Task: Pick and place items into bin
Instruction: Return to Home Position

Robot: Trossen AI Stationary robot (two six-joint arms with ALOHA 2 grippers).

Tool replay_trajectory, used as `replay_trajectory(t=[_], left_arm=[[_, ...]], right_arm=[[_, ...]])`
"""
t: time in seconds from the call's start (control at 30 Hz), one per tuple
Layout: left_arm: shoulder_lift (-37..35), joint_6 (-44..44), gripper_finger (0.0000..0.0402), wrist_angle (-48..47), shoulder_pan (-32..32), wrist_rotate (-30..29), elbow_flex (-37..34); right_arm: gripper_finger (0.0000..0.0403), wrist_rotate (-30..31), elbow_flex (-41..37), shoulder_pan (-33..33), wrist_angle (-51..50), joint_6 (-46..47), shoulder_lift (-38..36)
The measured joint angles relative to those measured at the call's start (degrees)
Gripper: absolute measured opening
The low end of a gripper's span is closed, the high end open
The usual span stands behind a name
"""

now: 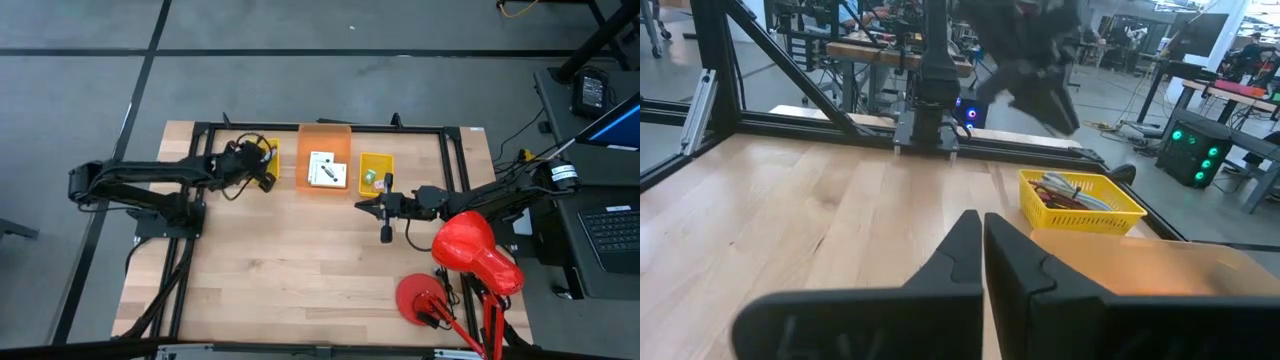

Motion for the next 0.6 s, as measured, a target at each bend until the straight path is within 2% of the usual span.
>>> replay_trajectory(t=[0.2, 0.47, 0.6], left_arm=[[-1.4, 3.2, 0.0063, 5.7, -8.4, -3.7, 0.0], [-1.4, 4.7, 0.0009, 5.6, -18.8, -10.4, 0.0], [-1.4, 6.7, 0.0003, 6.1, -24.5, -14.6, 0.0]], right_arm=[[0.0000, 0.0, 0.0, 0.0, -0.5, 0.0, 0.0], [0.0000, -0.3, 0.0, 0.0, -1.0, 0.1, 0.0], [0.0000, -2.4, 0.0, 0.0, -2.0, 0.1, 0.0]])
